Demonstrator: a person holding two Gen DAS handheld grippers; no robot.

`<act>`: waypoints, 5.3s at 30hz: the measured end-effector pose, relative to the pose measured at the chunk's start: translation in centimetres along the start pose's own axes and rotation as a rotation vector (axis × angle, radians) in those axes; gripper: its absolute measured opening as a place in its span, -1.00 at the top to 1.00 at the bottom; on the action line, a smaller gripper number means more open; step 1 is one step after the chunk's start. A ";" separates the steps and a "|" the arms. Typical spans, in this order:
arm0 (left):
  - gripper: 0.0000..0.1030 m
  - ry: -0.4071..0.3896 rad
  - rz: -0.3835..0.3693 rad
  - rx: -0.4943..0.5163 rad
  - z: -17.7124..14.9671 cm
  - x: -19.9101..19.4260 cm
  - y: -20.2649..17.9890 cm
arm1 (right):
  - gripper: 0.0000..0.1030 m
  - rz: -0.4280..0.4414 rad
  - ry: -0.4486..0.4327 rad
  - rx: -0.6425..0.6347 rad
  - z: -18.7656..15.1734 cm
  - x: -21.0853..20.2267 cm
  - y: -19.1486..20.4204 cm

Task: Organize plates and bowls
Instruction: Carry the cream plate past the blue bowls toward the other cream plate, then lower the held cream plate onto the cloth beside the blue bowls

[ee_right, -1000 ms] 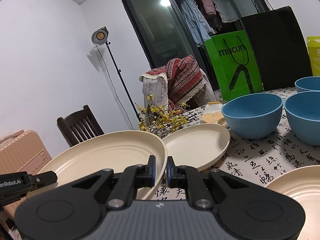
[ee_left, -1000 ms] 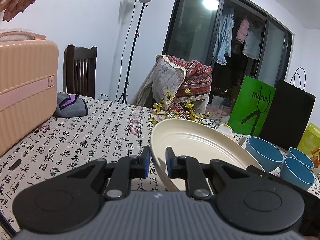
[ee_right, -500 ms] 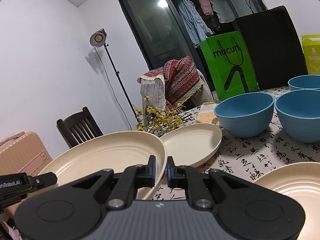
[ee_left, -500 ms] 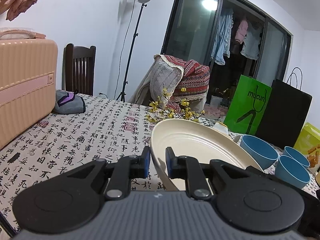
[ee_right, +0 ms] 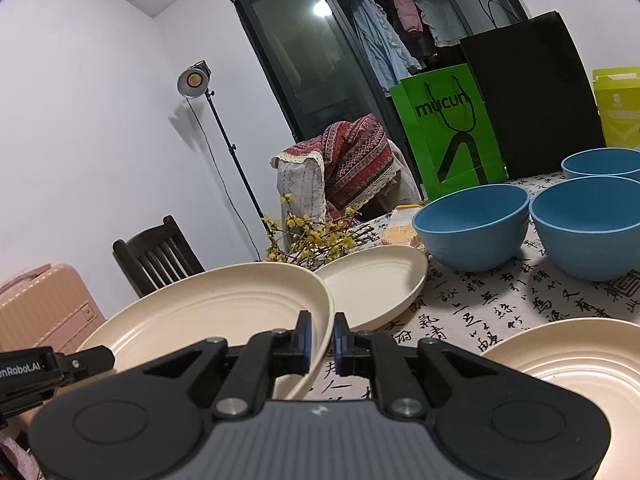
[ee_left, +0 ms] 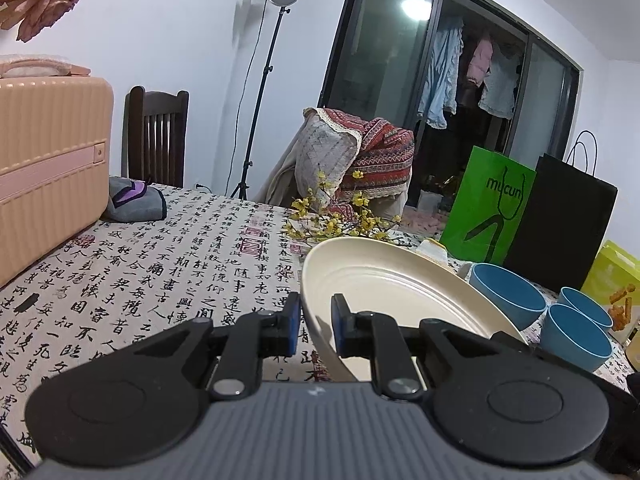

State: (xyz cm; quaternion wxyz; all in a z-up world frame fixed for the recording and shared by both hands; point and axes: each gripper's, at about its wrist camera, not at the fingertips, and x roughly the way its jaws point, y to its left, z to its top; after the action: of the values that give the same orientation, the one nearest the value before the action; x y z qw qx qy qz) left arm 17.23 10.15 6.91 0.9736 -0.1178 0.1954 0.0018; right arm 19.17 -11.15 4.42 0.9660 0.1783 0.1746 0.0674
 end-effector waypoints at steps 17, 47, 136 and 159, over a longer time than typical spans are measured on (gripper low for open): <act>0.68 -0.007 -0.013 0.011 -0.9 -1.2 -1.7 | 0.80 -0.005 -0.017 0.016 -0.3 -2.1 -1.8; 0.68 -0.011 -0.051 0.025 -2.7 -3.4 -4.2 | 0.80 -0.029 -0.049 0.026 -0.8 -5.6 -4.3; 0.68 0.064 -0.133 0.091 -7.6 -3.8 -13.7 | 0.81 -0.094 -0.096 0.110 -1.3 -11.8 -14.9; 0.69 0.120 -0.127 0.144 -10.3 -2.2 -15.6 | 0.81 -0.149 -0.098 0.073 -2.2 -12.3 -16.7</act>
State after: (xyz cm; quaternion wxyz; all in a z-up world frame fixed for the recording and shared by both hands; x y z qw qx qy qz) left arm 12.12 -7.27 2.11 0.9642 -0.0598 0.2453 -0.0808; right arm 8.08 -28.27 0.24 0.9686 0.2030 0.1420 -0.0196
